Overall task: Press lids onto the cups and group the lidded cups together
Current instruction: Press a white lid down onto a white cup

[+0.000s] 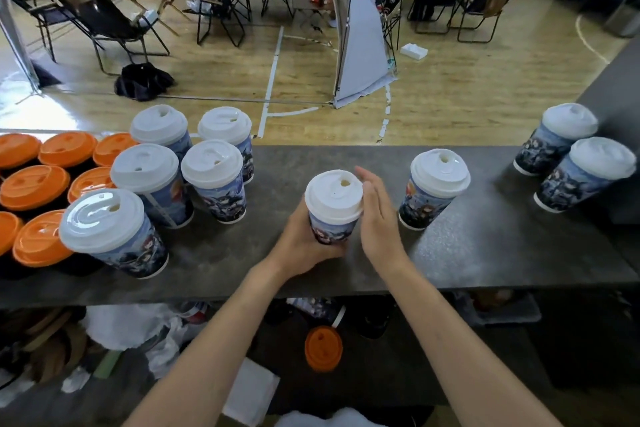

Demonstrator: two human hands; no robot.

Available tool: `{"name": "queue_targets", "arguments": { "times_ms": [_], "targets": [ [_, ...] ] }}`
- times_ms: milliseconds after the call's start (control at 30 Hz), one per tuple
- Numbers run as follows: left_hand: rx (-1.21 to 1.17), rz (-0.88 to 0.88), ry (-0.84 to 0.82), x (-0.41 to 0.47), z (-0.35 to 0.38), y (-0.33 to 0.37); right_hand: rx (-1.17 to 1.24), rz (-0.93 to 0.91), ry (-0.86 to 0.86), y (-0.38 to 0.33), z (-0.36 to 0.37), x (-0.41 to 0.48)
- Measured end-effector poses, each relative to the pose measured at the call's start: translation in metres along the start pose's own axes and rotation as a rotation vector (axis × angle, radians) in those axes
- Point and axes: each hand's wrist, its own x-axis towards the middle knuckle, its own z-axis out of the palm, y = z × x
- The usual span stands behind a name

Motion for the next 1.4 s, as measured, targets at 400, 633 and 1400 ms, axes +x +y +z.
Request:
{"name": "queue_targets", "arguments": {
  "times_ms": [400, 633, 1400],
  "targets": [
    [0.009, 0.06, 0.325, -0.015, 0.031, 0.013, 0.024, -0.064, 0.141, -0.002, 0.014, -0.013],
    [0.003, 0.02, -0.046, 0.005, -0.004, 0.0, 0.048, -0.024, -0.032, -0.006, 0.003, -0.006],
    [-0.048, 0.02, 0.237, -0.013, 0.026, 0.02, 0.108, 0.028, 0.108, -0.008, 0.008, -0.011]
  ]
}}
